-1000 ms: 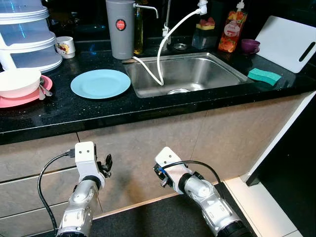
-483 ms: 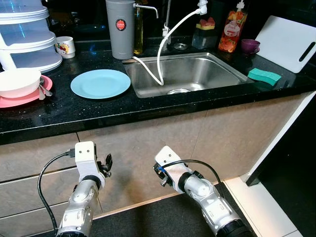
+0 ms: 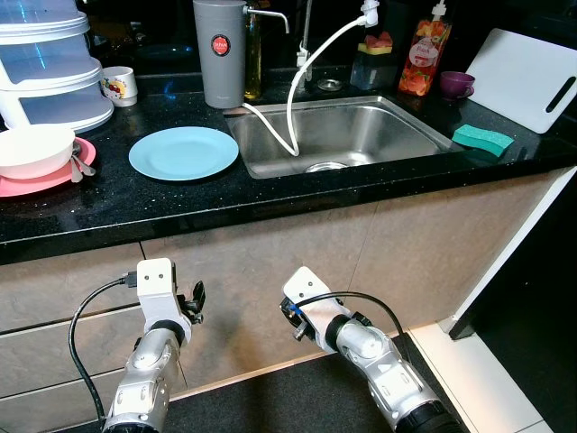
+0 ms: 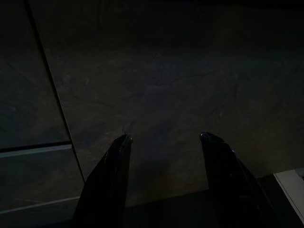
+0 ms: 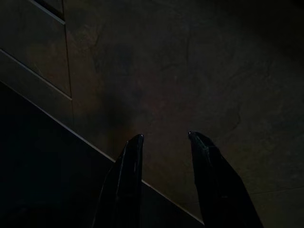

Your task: Kitchen organization

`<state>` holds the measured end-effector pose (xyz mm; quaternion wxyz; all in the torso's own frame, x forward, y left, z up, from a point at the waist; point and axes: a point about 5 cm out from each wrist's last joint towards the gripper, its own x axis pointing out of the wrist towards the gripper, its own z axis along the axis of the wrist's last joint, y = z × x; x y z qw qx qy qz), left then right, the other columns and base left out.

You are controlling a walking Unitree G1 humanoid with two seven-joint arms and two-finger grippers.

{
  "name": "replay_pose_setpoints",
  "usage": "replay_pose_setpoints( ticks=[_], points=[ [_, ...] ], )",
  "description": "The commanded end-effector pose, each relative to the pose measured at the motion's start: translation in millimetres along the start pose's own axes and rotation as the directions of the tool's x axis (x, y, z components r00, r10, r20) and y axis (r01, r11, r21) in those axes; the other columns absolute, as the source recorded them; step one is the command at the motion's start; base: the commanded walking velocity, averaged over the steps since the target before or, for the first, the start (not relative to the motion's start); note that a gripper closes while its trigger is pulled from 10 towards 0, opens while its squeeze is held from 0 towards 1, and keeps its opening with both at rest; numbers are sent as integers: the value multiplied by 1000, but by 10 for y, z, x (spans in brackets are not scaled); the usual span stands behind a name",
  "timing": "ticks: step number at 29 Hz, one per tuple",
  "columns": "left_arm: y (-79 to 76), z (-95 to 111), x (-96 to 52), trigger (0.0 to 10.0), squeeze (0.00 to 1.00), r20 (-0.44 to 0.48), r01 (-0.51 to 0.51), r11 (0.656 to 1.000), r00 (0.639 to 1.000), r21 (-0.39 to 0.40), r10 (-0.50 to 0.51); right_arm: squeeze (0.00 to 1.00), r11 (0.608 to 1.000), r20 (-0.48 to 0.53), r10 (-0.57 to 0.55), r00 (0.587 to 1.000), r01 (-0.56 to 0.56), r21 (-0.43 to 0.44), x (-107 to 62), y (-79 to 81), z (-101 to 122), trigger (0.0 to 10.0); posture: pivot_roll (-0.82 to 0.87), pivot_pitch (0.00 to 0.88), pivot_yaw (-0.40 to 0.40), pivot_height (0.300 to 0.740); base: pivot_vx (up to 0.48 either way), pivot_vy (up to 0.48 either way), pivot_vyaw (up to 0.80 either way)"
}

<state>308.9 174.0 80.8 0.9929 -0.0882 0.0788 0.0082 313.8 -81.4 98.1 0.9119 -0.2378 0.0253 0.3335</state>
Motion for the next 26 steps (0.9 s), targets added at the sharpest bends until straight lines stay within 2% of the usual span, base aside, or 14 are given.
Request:
replay_pose_setpoints(
  ticks=[1, 26],
  points=[
    [0, -28, -3, 10000, 0, -12, -2, 1000, 1000, -4, 2, 0, 1000, -3, 0, 1000, 0, 12, -11, 4, -26, 10000, -99, 67, -1, 740, 0, 0, 0],
    [0, -46, -9, 10000, 0, -11, -1, 1000, 1000, -2, 1, 0, 1000, -4, 1, 1000, -1, 11, -20, 16, -42, 10000, -103, 41, -9, 740, 0, 0, 0]
  ],
)
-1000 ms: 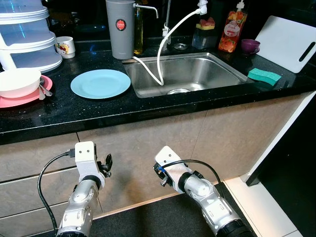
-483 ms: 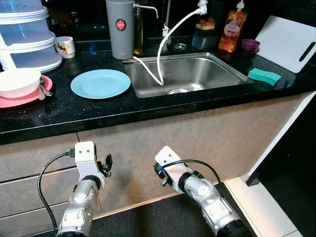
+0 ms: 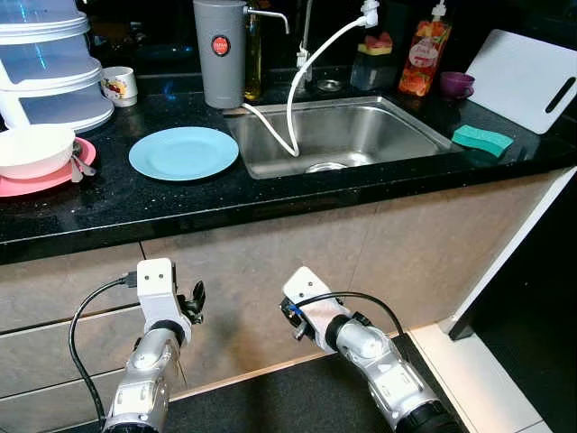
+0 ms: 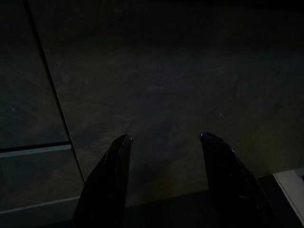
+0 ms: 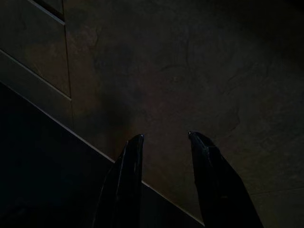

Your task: Kitchen organization

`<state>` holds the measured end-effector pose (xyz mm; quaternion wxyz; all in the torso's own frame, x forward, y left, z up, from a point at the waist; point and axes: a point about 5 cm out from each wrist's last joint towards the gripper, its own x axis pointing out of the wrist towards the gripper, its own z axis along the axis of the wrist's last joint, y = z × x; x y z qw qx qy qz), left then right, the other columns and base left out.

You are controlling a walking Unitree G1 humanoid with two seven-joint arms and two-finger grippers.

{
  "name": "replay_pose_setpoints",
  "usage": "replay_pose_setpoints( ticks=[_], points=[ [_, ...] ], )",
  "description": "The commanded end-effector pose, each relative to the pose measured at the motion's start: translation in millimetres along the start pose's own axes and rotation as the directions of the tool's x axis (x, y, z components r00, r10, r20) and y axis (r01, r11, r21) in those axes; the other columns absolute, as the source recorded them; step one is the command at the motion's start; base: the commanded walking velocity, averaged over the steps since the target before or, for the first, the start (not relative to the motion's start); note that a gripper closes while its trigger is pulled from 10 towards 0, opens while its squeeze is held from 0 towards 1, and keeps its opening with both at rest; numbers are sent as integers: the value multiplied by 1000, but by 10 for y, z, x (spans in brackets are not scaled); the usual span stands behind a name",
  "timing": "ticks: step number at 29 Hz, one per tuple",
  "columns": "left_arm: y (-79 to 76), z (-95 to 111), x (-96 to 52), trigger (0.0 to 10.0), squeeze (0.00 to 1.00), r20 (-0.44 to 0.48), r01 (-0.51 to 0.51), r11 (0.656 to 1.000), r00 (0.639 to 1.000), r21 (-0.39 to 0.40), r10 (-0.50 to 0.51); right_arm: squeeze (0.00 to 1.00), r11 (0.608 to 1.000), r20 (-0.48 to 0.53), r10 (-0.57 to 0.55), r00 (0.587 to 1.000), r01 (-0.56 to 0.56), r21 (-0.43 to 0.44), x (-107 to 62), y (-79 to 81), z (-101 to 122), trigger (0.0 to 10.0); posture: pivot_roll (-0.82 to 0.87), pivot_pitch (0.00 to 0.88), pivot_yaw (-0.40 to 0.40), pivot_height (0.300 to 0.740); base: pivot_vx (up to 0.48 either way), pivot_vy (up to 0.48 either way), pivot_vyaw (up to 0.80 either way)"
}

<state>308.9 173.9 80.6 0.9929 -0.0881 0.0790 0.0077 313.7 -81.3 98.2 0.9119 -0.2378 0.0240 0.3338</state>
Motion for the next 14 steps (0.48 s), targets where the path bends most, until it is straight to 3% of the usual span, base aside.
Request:
replay_pose_setpoints(
  ticks=[1, 14],
  points=[
    [1, -45, -9, 10000, 0, -11, -2, 1000, 1000, -3, 2, 0, 1000, -7, 1, 1000, -1, 12, -20, 15, -43, 10000, -103, 41, -9, 740, 0, 0, 0],
    [5, -40, -11, 10000, 0, -9, -9, 1000, 1000, -12, 9, 0, 1000, -5, 1, 1000, -1, 11, -24, 4, -36, 10000, -101, 55, -13, 740, 0, 0, 0]
  ],
)
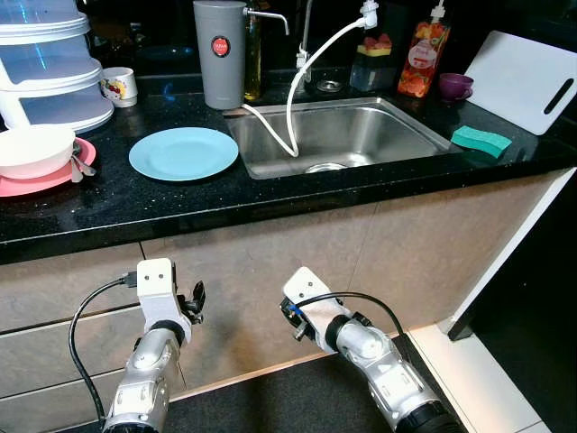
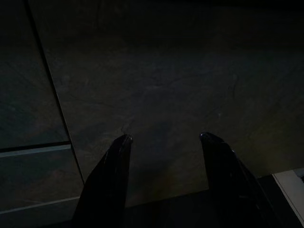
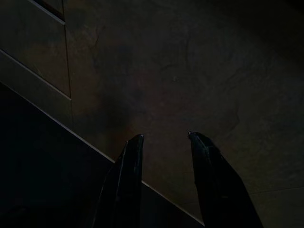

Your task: Kitchen organization

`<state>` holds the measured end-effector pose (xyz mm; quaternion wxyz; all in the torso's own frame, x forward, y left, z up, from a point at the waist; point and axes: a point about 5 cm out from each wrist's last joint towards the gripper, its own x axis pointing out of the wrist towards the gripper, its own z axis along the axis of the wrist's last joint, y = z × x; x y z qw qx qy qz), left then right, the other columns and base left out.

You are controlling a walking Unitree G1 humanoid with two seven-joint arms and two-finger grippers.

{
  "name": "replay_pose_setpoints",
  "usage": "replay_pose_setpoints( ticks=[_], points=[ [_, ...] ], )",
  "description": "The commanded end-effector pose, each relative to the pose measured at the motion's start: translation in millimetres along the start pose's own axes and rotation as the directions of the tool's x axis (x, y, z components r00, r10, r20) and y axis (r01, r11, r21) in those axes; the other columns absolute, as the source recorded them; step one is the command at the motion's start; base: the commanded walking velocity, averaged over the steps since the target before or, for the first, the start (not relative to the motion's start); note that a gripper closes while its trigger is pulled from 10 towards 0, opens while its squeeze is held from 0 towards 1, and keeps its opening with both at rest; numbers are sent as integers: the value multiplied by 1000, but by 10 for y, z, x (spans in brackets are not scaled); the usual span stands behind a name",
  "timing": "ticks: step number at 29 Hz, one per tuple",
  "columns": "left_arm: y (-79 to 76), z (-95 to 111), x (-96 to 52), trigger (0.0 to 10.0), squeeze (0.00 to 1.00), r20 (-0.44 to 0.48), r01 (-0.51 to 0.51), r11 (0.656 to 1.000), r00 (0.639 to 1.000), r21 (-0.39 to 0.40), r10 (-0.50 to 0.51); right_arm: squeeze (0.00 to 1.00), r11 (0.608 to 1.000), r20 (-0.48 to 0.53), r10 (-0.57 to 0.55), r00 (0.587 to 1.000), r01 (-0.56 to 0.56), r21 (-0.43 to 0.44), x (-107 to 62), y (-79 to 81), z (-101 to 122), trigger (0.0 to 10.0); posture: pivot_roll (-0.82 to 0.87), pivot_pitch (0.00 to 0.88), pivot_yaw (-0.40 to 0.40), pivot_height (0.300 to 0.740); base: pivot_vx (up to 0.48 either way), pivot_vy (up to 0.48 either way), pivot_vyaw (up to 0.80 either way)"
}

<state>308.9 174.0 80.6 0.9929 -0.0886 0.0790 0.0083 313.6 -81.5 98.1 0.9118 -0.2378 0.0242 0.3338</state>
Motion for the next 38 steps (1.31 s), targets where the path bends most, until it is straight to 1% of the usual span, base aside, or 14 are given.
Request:
replay_pose_setpoints(
  ticks=[1, 38],
  points=[
    [4, -40, -10, 10000, 0, -9, -8, 1000, 1000, -11, 7, 0, 1000, -4, 0, 1000, 0, 11, -22, 3, -34, 10000, -101, 55, -13, 740, 0, 0, 0],
    [2, -32, 1, 10000, 0, -9, -9, 1000, 1000, -12, 9, 0, 1000, -5, 0, 1000, 0, 11, -14, 2, -29, 10000, -101, 62, -9, 740, 0, 0, 0]
  ],
)
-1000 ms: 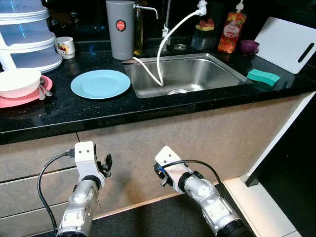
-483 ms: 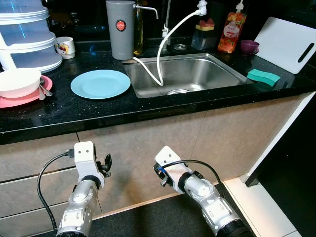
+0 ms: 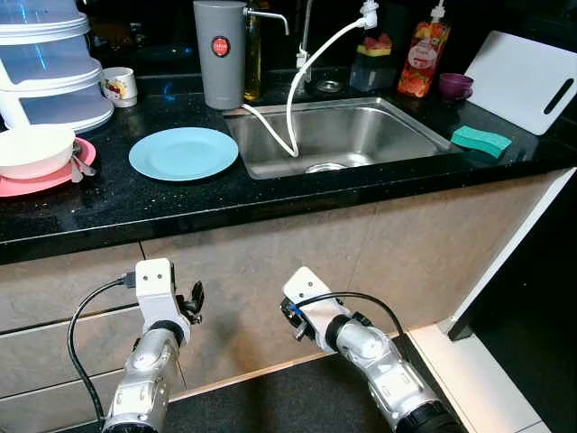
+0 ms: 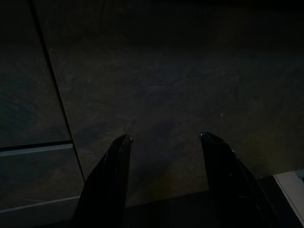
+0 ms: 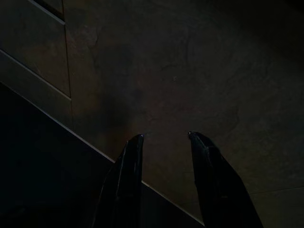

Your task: Kitchen organization

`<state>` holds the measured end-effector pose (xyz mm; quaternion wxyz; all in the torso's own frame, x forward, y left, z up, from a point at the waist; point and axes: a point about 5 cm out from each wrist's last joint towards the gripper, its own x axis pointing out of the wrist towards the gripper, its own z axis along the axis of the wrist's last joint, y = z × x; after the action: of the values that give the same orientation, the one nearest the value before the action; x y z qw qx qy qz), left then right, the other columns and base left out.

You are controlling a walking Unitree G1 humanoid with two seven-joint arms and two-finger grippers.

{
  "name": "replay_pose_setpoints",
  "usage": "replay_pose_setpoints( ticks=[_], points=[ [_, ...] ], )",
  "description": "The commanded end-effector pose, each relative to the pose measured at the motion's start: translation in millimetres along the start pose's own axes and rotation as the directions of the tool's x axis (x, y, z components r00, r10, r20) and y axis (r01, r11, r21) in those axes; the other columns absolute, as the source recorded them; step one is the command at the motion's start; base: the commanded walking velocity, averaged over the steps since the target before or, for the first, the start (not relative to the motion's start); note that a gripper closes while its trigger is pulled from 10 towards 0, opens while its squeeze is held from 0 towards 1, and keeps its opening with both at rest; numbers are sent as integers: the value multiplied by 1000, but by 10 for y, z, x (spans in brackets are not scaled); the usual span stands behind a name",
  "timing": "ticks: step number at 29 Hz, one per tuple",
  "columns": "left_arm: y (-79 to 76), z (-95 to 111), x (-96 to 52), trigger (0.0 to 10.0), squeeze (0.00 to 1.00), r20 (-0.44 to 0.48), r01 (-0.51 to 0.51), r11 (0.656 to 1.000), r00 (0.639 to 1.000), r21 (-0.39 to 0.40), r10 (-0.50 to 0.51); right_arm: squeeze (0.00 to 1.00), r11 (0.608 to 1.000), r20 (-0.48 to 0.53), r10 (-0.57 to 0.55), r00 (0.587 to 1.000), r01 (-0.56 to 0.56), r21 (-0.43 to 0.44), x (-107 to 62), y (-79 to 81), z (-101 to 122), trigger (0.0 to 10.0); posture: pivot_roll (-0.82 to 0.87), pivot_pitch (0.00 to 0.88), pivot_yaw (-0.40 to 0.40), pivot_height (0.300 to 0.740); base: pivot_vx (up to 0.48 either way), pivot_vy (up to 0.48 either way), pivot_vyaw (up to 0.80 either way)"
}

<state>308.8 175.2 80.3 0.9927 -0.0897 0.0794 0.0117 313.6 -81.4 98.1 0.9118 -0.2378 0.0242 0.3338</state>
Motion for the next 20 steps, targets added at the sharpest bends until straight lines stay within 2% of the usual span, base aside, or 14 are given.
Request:
replay_pose_setpoints(
  ticks=[1, 20],
  points=[
    [-10, -30, 2, 10000, 0, -9, -2, 1000, 1000, -9, 2, 0, 1000, -5, 0, 1000, 0, 11, -13, 2, -29, 10000, -101, 62, -9, 740, 0, 0, 0],
    [-10, -26, 3, 10000, 0, -9, -1, 1000, 1000, -9, 1, 0, 1000, -6, 1, 1000, 0, 11, -14, 0, -29, 10000, -101, 63, -9, 740, 0, 0, 0]
  ],
)
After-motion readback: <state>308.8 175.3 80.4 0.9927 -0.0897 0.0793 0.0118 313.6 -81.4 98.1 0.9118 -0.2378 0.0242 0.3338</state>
